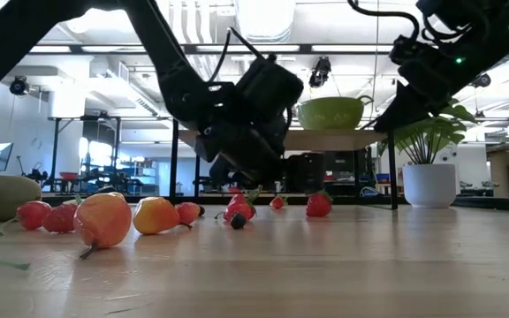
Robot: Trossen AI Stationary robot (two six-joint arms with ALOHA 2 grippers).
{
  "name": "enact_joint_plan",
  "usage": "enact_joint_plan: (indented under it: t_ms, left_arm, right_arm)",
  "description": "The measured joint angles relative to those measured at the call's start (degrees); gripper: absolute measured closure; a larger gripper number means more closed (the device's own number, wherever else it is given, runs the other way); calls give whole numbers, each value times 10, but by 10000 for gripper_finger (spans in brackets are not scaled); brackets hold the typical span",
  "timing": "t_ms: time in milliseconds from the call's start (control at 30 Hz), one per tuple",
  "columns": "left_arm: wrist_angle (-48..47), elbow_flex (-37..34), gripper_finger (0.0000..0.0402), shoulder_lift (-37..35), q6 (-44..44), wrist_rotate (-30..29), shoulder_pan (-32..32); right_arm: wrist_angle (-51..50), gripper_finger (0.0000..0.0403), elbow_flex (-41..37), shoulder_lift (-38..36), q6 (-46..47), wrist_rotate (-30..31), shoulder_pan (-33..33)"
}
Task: Build produce basket
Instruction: Put the strawberry into the green basket
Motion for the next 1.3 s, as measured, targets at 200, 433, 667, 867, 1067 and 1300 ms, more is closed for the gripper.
enact_joint_plan:
  t_ms: [200, 433, 667, 867, 1067, 1300]
  left_arm:
    - [0, 0, 145, 3, -22, 12, 11]
    - [-16, 1, 131, 3, -58, 75, 36]
    - [-19, 1, 131, 3, -90, 80, 47]
    - [-14, 1, 131, 3, -106, 90, 61]
    - [-15, 1, 131, 3, -126, 112, 72]
    - [-16, 1, 131, 3, -135, 113, 74]
  right_arm:
    - [1, 207, -2, -4, -2, 0, 0]
    - [13, 209, -2, 4, -6, -1, 0]
    - [14, 227, -2, 7, -6, -2, 0]
    - [13, 229, -2, 8, -6, -2, 0]
    - [13, 212, -2, 8, -6, -3, 0]
    - [13, 202, -2, 8, -1, -8, 1]
